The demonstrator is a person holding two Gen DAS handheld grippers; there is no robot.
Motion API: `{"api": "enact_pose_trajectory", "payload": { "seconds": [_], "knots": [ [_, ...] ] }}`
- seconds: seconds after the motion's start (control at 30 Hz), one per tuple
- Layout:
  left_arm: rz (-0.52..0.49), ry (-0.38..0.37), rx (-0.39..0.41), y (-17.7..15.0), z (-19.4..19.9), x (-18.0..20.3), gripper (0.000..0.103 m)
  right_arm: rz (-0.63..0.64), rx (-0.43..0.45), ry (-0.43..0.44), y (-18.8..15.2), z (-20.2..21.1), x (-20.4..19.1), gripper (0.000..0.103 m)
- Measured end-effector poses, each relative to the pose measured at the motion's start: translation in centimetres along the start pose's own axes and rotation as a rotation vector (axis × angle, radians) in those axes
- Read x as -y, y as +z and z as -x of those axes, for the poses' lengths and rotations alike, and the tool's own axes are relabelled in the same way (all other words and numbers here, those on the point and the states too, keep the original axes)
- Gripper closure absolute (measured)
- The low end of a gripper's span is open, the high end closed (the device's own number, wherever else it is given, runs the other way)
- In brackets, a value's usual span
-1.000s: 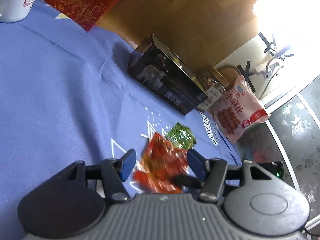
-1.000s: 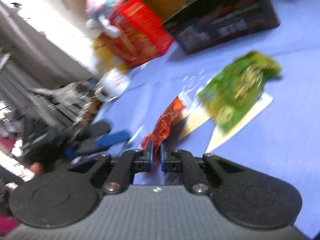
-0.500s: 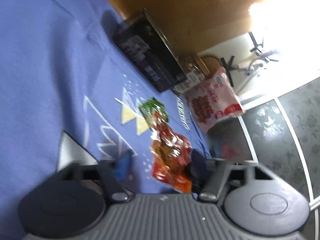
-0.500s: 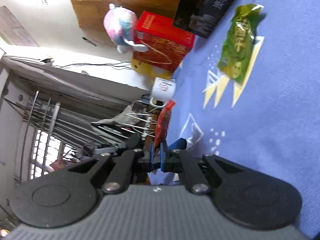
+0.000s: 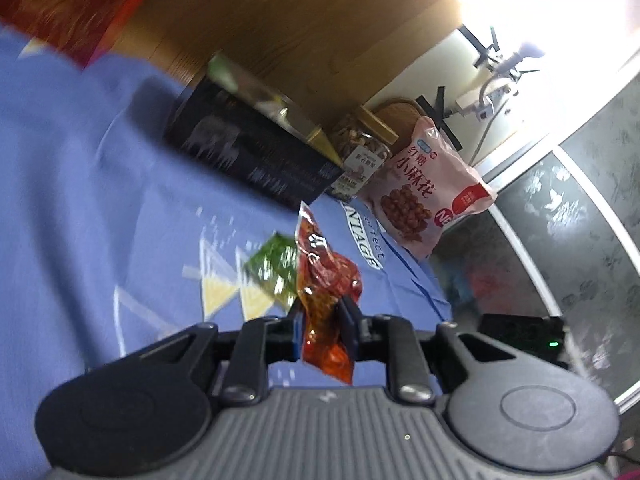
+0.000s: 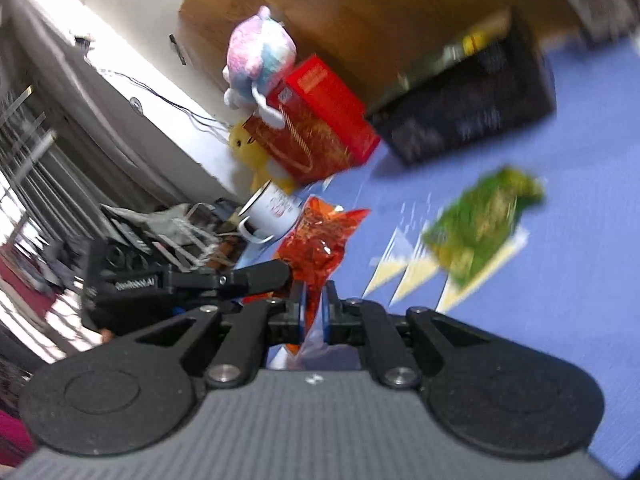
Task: Organize snacks
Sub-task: 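Carry the red bag into the tin and release it, then reach the left tool to the green pickle bag and grasp it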
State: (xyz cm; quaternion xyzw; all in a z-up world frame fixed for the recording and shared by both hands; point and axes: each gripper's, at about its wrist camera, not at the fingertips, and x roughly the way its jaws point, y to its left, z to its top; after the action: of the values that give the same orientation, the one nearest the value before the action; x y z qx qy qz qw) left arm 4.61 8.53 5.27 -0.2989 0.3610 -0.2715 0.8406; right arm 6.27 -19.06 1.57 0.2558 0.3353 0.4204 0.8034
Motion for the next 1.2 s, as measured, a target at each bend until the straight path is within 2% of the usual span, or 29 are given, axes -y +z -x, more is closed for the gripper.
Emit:
{"api": "enact_pose_trajectory", "payload": {
  "seconds": [0.13, 0.3, 0.53, 0.67, 0.73, 0.8, 0.83, 0.9, 0.93, 0.97, 1.0, 1.1, 1.2],
  "knots": [
    [-0.090, 0.025, 0.004, 2.7, -1.6, 1.8, 0.084, 0.086, 0.052, -0.074, 2.0, -0.3, -0.1, 0.093],
    [-0.160, 0.062, 0.021, 7.6, -4.7, 2.4, 0.080, 0.129, 0.084, -0.133, 6.5, -1.5, 1.0, 0.093],
    [-0.205, 0.184, 0.084, 14.7, -9.8, 1.7, 0.075, 0.220, 0.079, -0.251, 14.7, -6.3, 2.7, 0.093],
    [-0.222, 0.264, 0.085, 16.8, -12.6, 0.1, 0.075, 0.282, 0.044, -0.311, 17.6, -9.4, 4.3, 0.092],
    [-0.214, 0.293, 0.064, 17.0, -13.7, -0.9, 0.075, 0.305, 0.020, -0.344, 18.0, -10.8, 5.2, 0.092],
    [-0.209, 0.323, 0.034, 16.8, -14.6, -1.5, 0.075, 0.359, -0.004, -0.391, 17.7, -11.9, 5.5, 0.087],
    [-0.213, 0.338, 0.028, 16.4, -14.8, -1.7, 0.072, 0.394, -0.004, -0.422, 17.4, -12.3, 5.5, 0.086],
    [-0.249, 0.349, 0.028, 15.8, -14.9, -1.5, 0.072, 0.452, 0.000, -0.471, 16.6, -12.5, 5.5, 0.084],
    [-0.262, 0.359, 0.033, 15.6, -14.7, -1.3, 0.068, 0.458, 0.005, -0.478, 16.3, -12.5, 5.5, 0.081],
    [-0.270, 0.370, 0.039, 15.4, -14.4, -1.0, 0.057, 0.457, 0.015, -0.482, 16.1, -12.2, 5.5, 0.074],
    [-0.273, 0.381, 0.052, 15.2, -14.1, -0.7, 0.054, 0.452, 0.030, -0.489, 16.0, -11.8, 5.5, 0.069],
    [-0.295, 0.393, 0.089, 14.4, -12.4, 0.2, 0.053, 0.430, 0.109, -0.490, 15.4, -9.3, 5.0, 0.069],
    [-0.317, 0.392, 0.127, 13.1, -10.3, 1.0, 0.053, 0.355, 0.180, -0.446, 14.2, -5.5, 4.8, 0.066]
  ]
}}
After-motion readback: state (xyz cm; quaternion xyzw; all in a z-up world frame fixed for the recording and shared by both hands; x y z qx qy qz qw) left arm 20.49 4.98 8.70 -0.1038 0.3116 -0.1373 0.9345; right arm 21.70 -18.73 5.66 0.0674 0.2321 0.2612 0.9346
